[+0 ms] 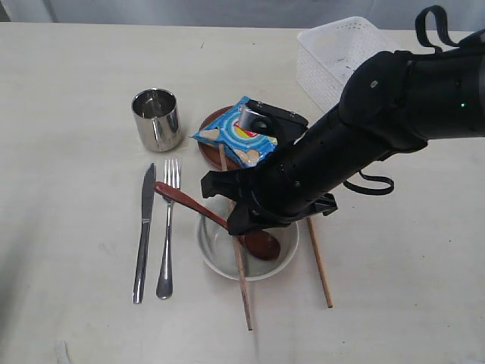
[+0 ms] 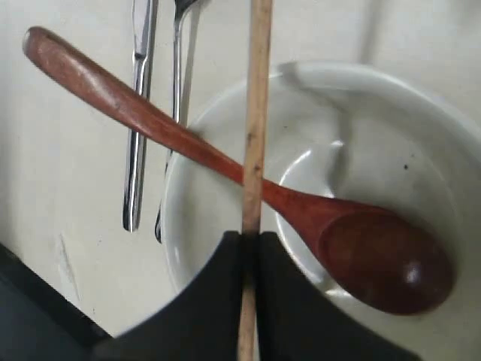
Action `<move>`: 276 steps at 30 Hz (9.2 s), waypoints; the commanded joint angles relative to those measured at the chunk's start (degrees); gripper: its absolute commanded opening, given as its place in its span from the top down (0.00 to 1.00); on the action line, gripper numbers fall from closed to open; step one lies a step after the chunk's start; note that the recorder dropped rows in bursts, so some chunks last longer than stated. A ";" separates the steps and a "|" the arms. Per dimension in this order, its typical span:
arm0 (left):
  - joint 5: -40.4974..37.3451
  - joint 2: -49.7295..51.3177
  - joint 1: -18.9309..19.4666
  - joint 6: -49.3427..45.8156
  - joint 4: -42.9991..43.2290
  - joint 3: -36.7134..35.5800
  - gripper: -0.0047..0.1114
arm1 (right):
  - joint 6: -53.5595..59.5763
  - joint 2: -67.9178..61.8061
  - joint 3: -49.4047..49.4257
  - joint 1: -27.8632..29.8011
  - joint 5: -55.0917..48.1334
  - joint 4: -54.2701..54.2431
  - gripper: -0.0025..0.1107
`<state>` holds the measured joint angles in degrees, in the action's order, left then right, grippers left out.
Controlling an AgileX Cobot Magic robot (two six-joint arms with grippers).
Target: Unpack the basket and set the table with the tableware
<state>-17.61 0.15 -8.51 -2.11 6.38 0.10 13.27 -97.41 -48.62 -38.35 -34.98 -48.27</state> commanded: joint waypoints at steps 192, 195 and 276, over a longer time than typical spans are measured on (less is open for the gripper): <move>0.45 -0.15 0.31 0.20 -0.57 -0.10 0.96 | -14.53 3.23 -0.64 -3.08 -2.82 18.99 0.70; 0.45 -0.15 0.31 0.20 -0.57 -0.10 0.96 | -14.16 3.23 -0.64 -3.08 -2.90 18.85 0.56; 0.45 -0.15 0.31 0.20 -0.46 -0.10 0.96 | -2.58 55.24 -12.58 -3.07 -6.26 24.87 0.98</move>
<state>-17.61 0.15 -8.51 -2.11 6.38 0.10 10.51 -43.95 -60.83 -41.28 -41.66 -24.10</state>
